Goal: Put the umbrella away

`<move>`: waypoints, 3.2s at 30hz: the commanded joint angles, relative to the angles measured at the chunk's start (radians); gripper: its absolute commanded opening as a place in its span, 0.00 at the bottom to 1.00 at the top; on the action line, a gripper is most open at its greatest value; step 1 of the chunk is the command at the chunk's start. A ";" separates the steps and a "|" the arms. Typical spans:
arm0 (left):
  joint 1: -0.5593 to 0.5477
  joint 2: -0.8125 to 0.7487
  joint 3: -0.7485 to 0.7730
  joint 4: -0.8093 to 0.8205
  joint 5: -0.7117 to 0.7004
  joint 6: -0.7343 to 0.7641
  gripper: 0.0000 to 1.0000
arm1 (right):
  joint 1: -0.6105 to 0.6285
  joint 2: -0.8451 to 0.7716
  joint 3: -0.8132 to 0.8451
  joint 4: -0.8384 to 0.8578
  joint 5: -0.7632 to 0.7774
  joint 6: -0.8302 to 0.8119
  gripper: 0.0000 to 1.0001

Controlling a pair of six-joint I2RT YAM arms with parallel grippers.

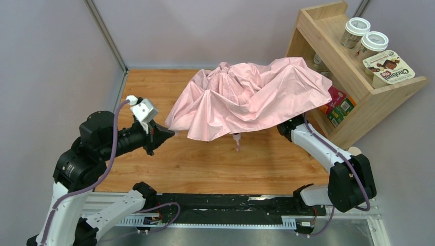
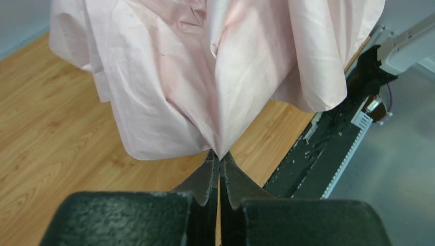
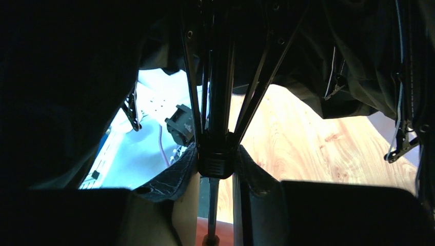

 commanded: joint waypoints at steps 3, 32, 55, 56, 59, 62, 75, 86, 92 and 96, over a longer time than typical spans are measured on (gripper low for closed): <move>-0.001 0.064 0.031 -0.129 0.052 0.101 0.07 | 0.002 -0.005 0.058 0.041 -0.054 -0.026 0.00; 0.000 0.399 0.324 0.172 0.238 -0.245 0.54 | 0.076 -0.037 0.109 -0.227 0.023 -0.236 0.00; 0.000 0.119 -0.068 0.474 -0.096 -0.302 0.68 | 0.241 -0.039 0.068 -0.198 0.026 -0.285 0.00; 0.000 0.089 -0.076 0.444 -0.139 -0.314 0.68 | 0.240 -0.043 0.066 -0.206 0.018 -0.290 0.00; -0.001 -0.056 -0.128 0.373 -0.380 -0.354 0.63 | 0.240 -0.051 0.061 -0.211 -0.003 -0.293 0.00; -0.001 -0.100 -0.138 0.287 -0.544 -0.385 0.61 | 0.240 -0.065 0.063 -0.215 -0.017 -0.287 0.00; 0.000 0.251 -0.032 0.283 -0.323 -0.482 0.21 | 0.250 -0.062 0.100 -0.267 0.081 -0.320 0.00; 0.000 0.259 -0.033 0.435 -0.202 -0.437 0.50 | 0.217 -0.028 0.106 -0.260 0.157 -0.340 0.00; 0.002 -0.024 -0.216 0.460 -0.301 -0.463 0.74 | 0.171 -0.033 0.084 -0.223 0.066 -0.319 0.00; 0.003 -0.129 -0.268 0.518 -0.258 -0.499 0.76 | 0.169 -0.028 0.083 -0.221 0.045 -0.322 0.00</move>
